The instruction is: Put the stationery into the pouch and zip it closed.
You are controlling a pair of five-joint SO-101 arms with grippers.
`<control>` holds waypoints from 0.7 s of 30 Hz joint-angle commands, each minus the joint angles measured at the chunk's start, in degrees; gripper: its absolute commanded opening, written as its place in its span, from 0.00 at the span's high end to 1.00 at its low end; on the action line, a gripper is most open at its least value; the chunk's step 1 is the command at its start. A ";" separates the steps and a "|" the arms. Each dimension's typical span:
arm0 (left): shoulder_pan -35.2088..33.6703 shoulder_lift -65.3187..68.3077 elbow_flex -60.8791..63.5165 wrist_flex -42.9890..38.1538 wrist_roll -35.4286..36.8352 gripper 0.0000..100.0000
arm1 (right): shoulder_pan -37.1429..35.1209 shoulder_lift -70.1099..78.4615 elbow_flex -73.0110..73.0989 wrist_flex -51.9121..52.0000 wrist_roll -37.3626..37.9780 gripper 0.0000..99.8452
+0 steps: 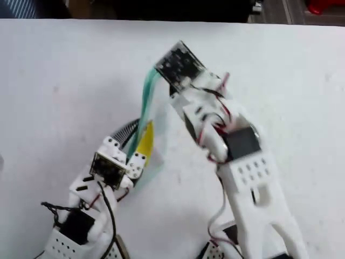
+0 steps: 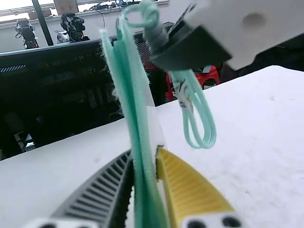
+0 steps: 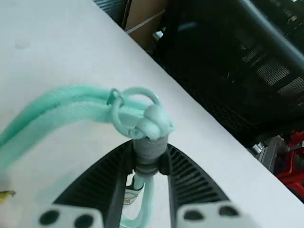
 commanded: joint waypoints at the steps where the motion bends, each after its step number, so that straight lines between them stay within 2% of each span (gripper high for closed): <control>1: -0.31 0.22 -5.27 8.53 3.78 0.84 | -1.19 -9.19 -2.20 5.05 2.99 0.98; 5: -0.22 0.22 -11.96 16.97 6.33 0.82 | -6.02 -15.16 -2.20 13.32 10.11 0.98; 11: -0.22 0.22 -17.05 22.42 6.42 0.82 | -12.35 -19.30 -2.37 21.67 11.16 0.98; 19: -0.22 0.22 -19.43 25.05 6.07 0.83 | -12.00 -19.82 -2.46 26.51 11.25 0.98; 21: -0.22 0.22 -19.43 25.14 6.07 0.86 | -9.89 -19.74 -2.46 26.24 11.25 0.98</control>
